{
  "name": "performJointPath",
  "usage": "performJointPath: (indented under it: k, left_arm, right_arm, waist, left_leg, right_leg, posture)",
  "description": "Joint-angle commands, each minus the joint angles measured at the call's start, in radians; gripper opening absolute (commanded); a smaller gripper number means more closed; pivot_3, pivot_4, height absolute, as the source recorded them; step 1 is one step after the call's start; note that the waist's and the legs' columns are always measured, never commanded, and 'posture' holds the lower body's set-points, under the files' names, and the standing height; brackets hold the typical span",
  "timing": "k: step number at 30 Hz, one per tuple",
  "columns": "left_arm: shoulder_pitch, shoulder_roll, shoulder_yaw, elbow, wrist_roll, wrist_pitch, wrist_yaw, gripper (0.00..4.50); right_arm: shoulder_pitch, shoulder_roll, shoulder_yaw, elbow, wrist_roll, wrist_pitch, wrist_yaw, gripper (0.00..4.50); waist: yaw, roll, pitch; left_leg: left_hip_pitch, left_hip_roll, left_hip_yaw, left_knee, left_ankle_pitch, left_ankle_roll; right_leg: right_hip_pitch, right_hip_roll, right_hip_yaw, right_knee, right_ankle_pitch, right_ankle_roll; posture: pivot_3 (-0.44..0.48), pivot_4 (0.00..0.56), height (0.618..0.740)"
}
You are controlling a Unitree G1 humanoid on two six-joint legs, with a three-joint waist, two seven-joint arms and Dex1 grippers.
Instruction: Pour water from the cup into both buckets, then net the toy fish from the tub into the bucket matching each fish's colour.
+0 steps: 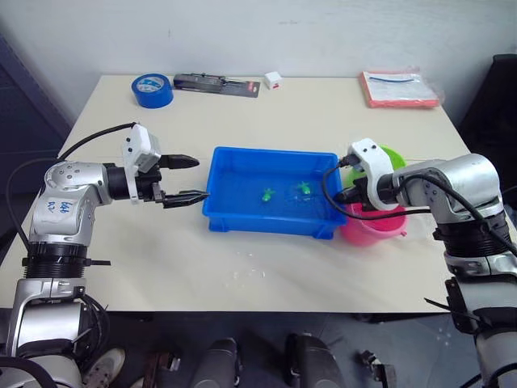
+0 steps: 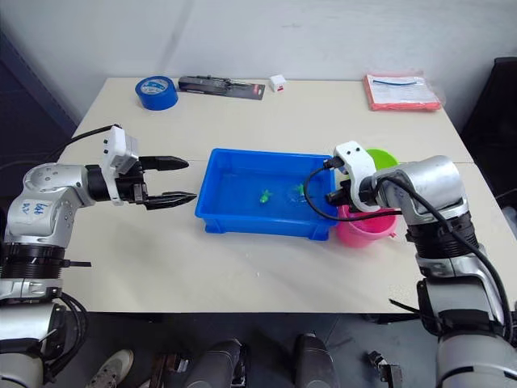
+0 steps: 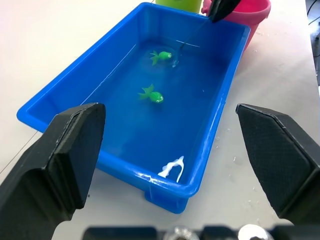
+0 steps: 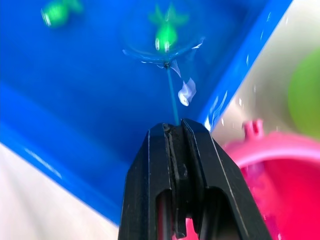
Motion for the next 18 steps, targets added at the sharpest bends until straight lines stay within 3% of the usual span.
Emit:
performJointPath:
  k: [1,18]
  left_arm:
    - [-0.029,0.008,0.024,-0.012,-0.020,-0.003,0.000,4.50]
    - [-0.161,-0.051,-0.018,0.156,0.011,-0.081,-0.052,4.50]
  right_arm:
    - [0.000,-0.022,-0.065,-0.072,0.015,0.001,0.001,0.80]
    - [0.161,-0.122,-0.394,-0.360,0.191,0.068,0.059,0.80]
  waist:
    - [0.000,0.000,0.000]
    - [0.003,0.000,0.000]
  left_leg:
    - [0.000,0.000,0.000,0.000,0.000,0.000]
    - [0.000,-0.001,0.000,0.000,0.000,0.000]
  right_leg:
    - [0.000,0.000,0.000,0.000,0.000,0.000]
    - [0.000,0.000,0.000,0.000,0.000,0.000]
  posture:
    - [0.000,0.150,0.737]
    - [0.000,0.150,0.737]
